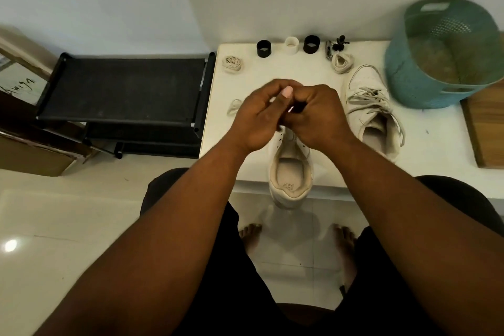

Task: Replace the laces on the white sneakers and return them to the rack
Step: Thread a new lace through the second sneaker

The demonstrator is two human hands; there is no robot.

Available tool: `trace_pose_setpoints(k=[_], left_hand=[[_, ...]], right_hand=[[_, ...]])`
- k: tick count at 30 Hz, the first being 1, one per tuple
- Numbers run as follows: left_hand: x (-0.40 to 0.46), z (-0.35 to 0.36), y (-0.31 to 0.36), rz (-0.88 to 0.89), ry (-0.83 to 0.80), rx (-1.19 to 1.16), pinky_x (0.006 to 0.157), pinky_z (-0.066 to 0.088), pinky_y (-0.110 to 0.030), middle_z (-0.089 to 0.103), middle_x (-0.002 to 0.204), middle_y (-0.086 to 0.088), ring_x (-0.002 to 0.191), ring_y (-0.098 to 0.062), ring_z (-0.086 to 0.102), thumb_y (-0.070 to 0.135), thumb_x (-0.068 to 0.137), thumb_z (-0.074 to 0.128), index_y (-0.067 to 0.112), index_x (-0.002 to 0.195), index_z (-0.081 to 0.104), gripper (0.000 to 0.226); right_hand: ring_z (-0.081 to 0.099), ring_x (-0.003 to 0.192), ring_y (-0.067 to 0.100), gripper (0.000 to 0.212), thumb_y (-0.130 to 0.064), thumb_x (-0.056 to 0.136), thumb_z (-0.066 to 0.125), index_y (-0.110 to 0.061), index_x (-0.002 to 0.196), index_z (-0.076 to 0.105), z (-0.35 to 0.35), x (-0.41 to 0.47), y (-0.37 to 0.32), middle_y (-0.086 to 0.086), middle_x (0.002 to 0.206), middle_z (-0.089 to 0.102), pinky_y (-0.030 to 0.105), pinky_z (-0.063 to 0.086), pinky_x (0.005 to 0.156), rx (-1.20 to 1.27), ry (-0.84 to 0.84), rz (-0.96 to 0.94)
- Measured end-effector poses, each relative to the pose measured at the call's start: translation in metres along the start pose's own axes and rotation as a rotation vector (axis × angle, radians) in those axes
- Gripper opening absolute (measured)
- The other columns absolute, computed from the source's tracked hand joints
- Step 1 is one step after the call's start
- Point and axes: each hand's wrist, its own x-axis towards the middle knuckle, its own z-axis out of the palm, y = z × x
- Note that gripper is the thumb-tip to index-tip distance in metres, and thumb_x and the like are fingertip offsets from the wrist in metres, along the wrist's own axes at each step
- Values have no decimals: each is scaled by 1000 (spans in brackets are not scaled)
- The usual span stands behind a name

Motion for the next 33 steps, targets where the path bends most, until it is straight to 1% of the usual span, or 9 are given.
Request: trace_pose_setpoints(k=[4,8,12,17,19,21,26,29,33], left_hand=[[2,-7,-6,-96,-36,86,60,41,-8,67,72,13,59,5,57,23,108,50,2,97,70,31],[5,-14,-19,-177,-52,260,65,43,-17,69,72,9,61,3,56,23,100,65,11,88,76,20],[6,-13,-27,-272,-9,373,64,44,-18,72,79,7,66,-1,59,30,98,68,15,87,74,20],[6,-5,-27,-284,24,453,72,51,-39,68,77,-7,69,-22,65,49,104,50,4,81,63,53],[5,-1,-26,-269,4,455,69,46,-41,57,63,-5,63,-27,57,51,107,39,8,67,51,60],[4,4,-24,-298,-9,340,67,38,-36,43,57,5,60,-18,43,45,110,35,17,61,40,56],[9,11,-16,-298,-26,153,68,33,-33,42,66,8,67,-12,40,18,107,41,19,68,42,38],[7,20,-22,-233,-78,320,65,34,-28,48,70,9,68,-8,44,29,107,50,18,76,49,33],[3,34,-44,-276,103,368,58,37,-28,54,59,6,57,-5,47,45,93,72,10,69,60,43]], right_hand=[[70,66,16,1,-20,83,82,-21,84,82,-17,4,11,-9,74,75,38,58,67,-9,-33,23],[73,77,14,10,-18,86,80,-24,94,81,-21,2,19,-6,82,77,40,60,81,-19,-164,104],[68,76,14,19,-23,82,82,-27,96,71,-24,3,25,-6,79,72,39,58,78,-185,-138,197],[62,84,14,41,-52,69,85,-27,93,65,-22,1,22,-8,89,66,33,52,76,-462,-236,310],[64,84,14,33,-47,68,86,-24,86,70,-25,2,20,-6,88,68,35,55,79,-478,-249,358],[66,82,15,20,-39,71,83,-22,77,75,-28,2,18,-3,83,72,34,57,77,-486,-241,381],[73,70,20,9,-19,76,76,-24,82,71,-29,-2,22,3,77,73,42,62,75,-210,-111,471],[69,62,25,17,-1,77,71,-13,90,69,-34,-7,24,16,79,71,42,64,65,36,-37,582],[64,64,22,20,8,79,68,-11,88,67,-36,-11,25,15,77,65,34,61,62,168,-33,639]])
